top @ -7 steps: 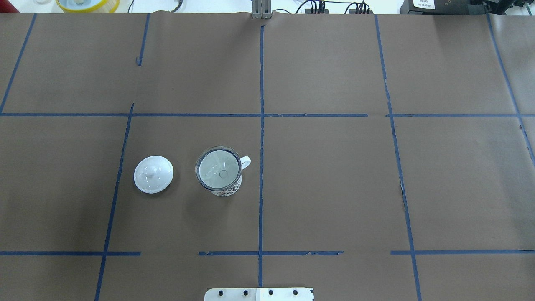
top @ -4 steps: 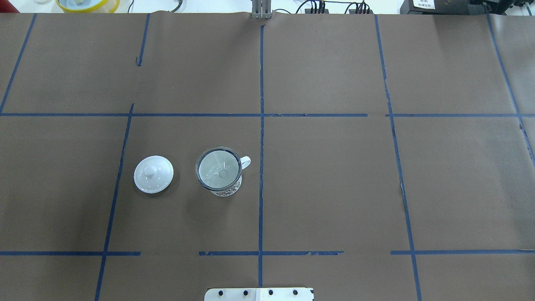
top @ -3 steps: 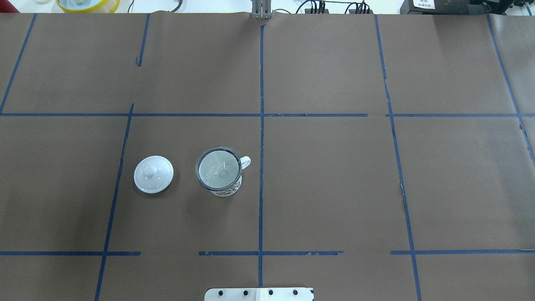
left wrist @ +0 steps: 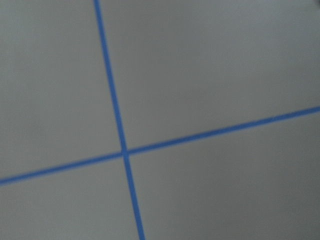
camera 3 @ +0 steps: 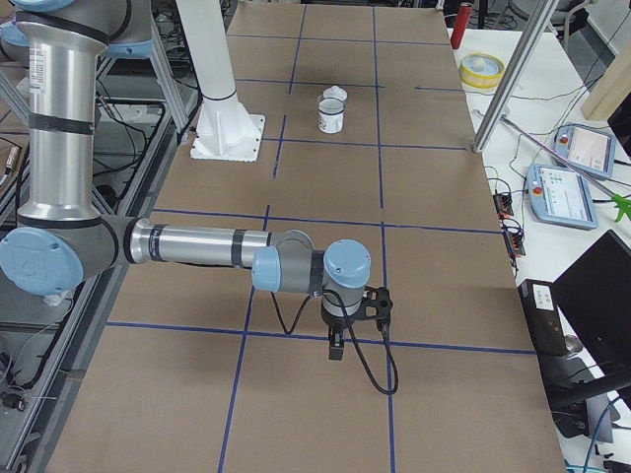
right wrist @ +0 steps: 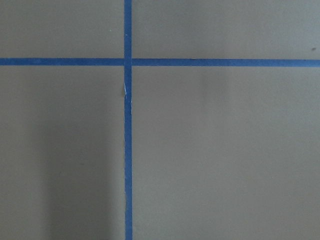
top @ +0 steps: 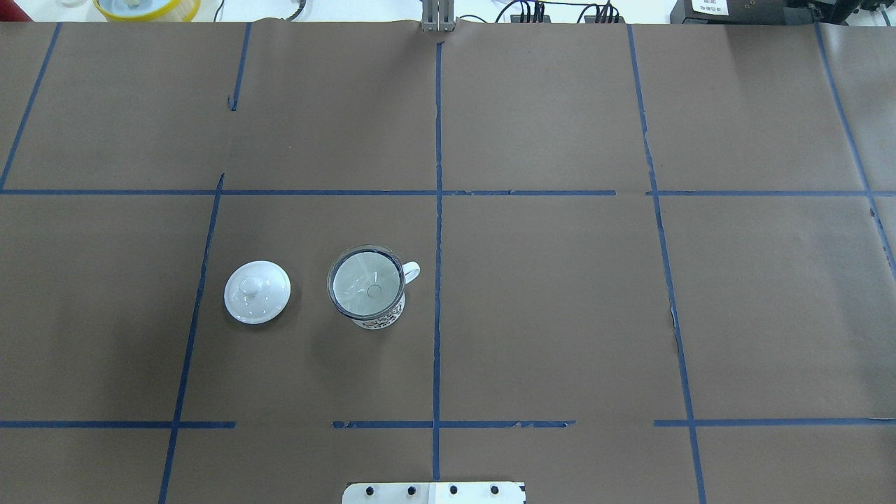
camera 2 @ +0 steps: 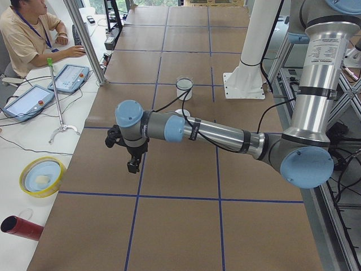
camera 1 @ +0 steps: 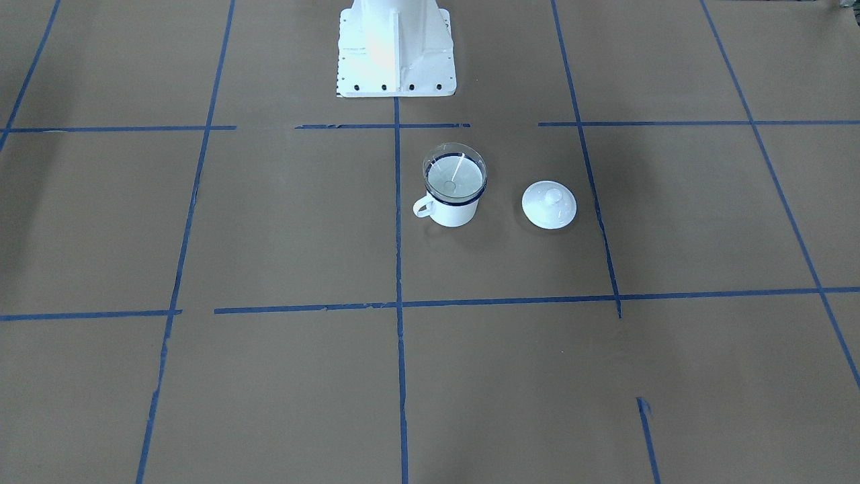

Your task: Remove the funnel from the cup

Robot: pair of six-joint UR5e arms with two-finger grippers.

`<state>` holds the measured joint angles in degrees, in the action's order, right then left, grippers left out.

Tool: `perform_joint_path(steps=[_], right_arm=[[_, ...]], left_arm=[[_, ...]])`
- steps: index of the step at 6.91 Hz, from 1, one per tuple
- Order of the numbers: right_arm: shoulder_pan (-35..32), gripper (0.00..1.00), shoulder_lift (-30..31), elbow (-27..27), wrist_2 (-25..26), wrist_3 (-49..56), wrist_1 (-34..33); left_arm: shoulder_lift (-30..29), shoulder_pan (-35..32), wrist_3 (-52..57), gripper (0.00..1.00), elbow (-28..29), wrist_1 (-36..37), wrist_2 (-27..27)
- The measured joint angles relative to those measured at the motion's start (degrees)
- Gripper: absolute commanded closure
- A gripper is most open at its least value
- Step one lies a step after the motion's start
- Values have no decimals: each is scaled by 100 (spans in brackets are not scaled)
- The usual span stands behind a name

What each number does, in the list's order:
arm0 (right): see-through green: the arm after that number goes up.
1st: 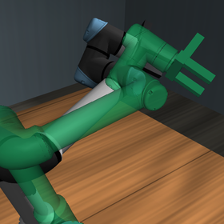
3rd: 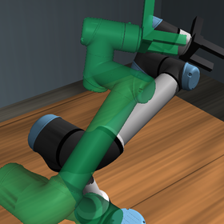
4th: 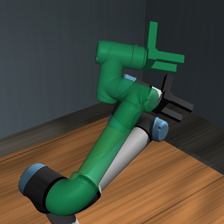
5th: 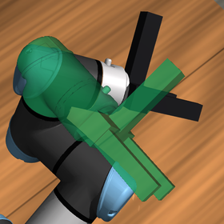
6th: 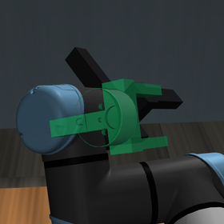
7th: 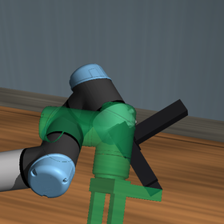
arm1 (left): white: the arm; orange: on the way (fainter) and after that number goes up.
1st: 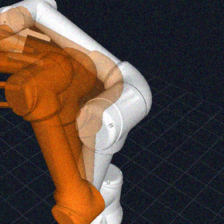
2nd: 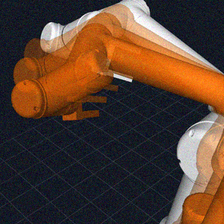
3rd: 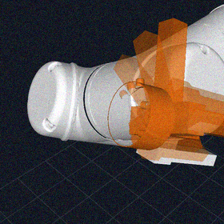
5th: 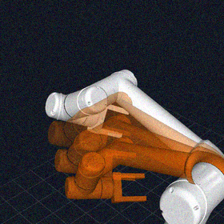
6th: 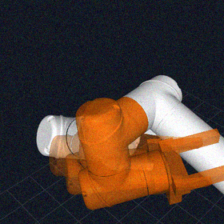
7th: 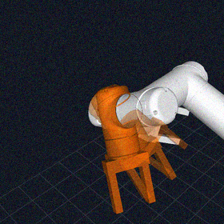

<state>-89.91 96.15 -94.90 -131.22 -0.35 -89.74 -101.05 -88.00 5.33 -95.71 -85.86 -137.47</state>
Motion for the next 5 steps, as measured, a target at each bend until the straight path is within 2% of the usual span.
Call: perform_joint_path(steps=[2, 4, 5], right_arm=[[0, 0, 0, 1, 0, 0, 0], [0, 0, 0, -1, 0, 0, 0], [0, 0, 0, -2, 0, 0, 0]], left_arm=[[-522, -7, -363, 0, -206, -474, 2], [-605, 322, -2350, 0, -616, -1299, 15], [-667, 846, -3188, 0, -838, -1548, 38]])
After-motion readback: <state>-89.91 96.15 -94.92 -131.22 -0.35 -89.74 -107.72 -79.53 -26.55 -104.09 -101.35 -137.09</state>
